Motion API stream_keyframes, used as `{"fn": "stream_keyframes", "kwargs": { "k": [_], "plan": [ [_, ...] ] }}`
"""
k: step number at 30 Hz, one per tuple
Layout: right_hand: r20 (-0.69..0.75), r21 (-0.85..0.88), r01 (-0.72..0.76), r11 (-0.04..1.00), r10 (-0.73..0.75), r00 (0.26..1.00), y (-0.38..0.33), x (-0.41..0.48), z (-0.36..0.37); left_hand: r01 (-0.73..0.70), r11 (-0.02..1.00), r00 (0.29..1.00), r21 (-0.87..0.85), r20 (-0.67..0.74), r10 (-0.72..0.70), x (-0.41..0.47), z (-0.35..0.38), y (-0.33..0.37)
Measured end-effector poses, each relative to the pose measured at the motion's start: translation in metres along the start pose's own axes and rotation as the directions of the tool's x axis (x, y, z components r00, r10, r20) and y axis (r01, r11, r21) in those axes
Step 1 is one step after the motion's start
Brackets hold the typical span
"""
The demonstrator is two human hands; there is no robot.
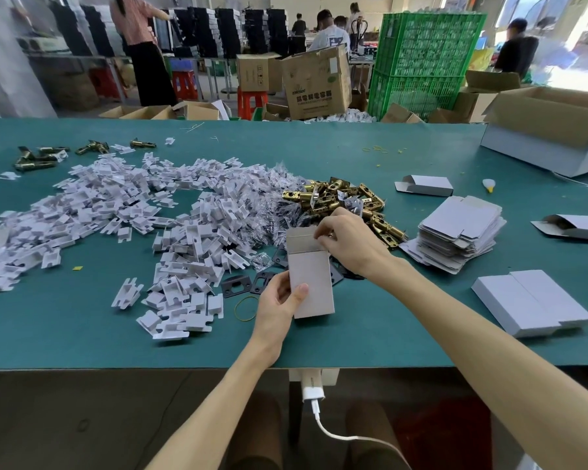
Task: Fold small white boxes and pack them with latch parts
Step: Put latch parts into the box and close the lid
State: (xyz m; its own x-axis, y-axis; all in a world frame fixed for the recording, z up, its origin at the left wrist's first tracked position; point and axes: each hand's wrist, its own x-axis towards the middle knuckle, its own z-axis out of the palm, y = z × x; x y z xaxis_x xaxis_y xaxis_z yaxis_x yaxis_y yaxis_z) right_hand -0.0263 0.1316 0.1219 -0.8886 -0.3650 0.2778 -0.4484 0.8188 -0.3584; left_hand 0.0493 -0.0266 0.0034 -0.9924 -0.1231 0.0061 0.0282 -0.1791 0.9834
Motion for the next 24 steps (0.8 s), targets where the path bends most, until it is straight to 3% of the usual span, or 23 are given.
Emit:
{"fn": "stream_keyframes", "kwargs": {
  "k": [4,10,21,24],
  "plan": [
    [-0.067,0.072,-0.135,0.988,0.140,0.988,0.015,0.006,0.006,0.065,0.995,0.994,-0.073,-0.078,-0.071,0.004,-0.002,-0.003],
    [0.055,0.041,-0.294,0.955,0.291,0.955,0.043,0.008,0.030,0.092,0.986,0.988,-0.139,-0.109,-0.108,0.007,-0.002,-0.004],
    [0.039,-0.071,-0.301,0.951,0.305,0.952,0.043,0.038,0.070,0.090,0.995,0.992,-0.044,-0.082,-0.093,0.007,-0.001,-0.008],
    [0.061,-0.134,-0.356,0.925,0.366,0.929,0.044,0.042,0.076,0.084,0.995,0.993,-0.049,-0.078,-0.088,0.008,-0.002,-0.008]
  ]
}}
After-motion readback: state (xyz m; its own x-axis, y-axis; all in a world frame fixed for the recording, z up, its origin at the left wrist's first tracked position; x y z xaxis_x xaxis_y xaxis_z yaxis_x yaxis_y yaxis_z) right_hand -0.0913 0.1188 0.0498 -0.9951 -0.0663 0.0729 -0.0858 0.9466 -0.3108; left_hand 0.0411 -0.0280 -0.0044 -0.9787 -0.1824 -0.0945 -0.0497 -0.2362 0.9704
